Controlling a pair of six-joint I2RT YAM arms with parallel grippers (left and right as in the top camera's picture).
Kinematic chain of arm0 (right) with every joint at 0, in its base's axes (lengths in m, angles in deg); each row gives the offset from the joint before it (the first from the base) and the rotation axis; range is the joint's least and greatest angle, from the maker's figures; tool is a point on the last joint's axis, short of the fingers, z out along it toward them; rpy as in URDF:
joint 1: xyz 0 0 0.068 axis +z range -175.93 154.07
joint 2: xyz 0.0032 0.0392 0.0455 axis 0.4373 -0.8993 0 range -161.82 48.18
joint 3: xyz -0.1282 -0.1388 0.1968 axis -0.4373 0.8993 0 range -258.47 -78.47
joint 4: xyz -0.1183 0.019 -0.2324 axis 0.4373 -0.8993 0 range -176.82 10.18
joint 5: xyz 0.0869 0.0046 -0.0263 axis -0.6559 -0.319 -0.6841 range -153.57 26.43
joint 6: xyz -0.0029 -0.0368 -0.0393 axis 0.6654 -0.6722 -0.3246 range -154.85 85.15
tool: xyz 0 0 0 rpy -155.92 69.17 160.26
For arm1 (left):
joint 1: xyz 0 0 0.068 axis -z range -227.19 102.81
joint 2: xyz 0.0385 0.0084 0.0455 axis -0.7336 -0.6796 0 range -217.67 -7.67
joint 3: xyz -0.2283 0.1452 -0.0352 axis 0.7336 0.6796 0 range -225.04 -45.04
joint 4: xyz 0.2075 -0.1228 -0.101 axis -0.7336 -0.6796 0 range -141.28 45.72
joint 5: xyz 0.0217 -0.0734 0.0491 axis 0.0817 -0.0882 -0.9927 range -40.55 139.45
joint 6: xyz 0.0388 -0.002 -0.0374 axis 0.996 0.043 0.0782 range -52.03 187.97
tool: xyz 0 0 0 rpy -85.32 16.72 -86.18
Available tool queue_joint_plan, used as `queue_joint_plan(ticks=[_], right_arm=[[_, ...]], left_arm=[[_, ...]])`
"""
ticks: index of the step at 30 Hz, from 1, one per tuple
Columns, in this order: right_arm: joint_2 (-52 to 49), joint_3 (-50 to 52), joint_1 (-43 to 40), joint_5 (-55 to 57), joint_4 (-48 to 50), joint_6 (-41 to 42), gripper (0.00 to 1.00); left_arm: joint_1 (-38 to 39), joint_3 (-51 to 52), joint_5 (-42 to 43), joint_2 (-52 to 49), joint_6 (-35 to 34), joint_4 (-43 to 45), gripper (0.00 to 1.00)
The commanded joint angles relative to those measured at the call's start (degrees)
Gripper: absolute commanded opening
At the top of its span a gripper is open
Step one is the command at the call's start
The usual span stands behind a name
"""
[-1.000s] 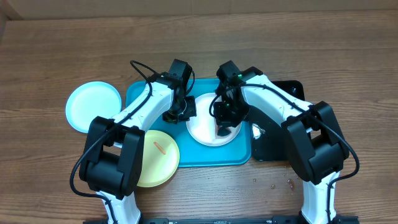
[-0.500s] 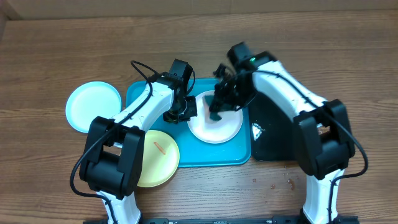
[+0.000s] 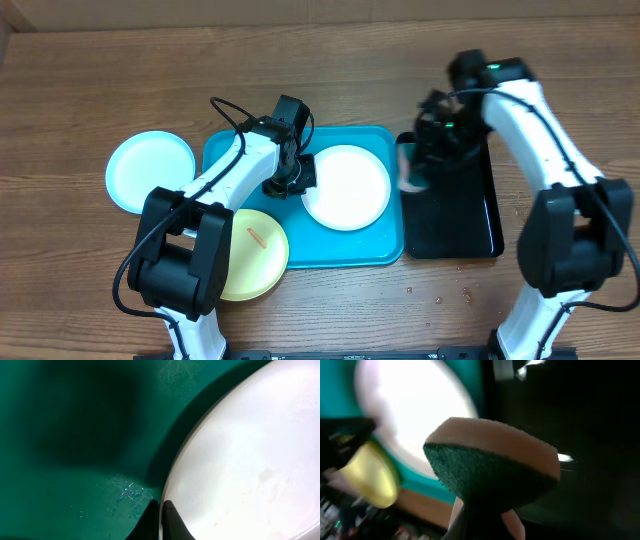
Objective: Clean dirty plates on tray and stack at the side
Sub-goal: 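Return the sponge to the black tray and release it, raise right arm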
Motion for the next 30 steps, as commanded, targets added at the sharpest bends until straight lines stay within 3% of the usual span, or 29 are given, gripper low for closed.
queue_joint_plan(ticks=[1, 7, 17, 30], right_arm=[[1.6, 0.3, -2.1, 16.0, -0.6, 4.1, 0.04], [1.6, 5.6, -2.1, 26.7, 2.5, 6.6, 0.04], [1.6, 14.4, -1.9, 26.8, 11.3, 0.7, 0.04], [1.6, 14.7, -1.9, 23.2, 12.2, -5.0, 0.04]], left_arm=[[0.2, -0.8, 0.4, -0.2, -0.2, 0.1, 0.04], [0.2, -0.8, 0.4, -0.2, -0.2, 0.1, 0.05], [0.2, -0.8, 0.4, -0.2, -0.2, 0.3, 0.06], [0.2, -0.8, 0.3, -0.2, -0.2, 0.5, 0.06]])
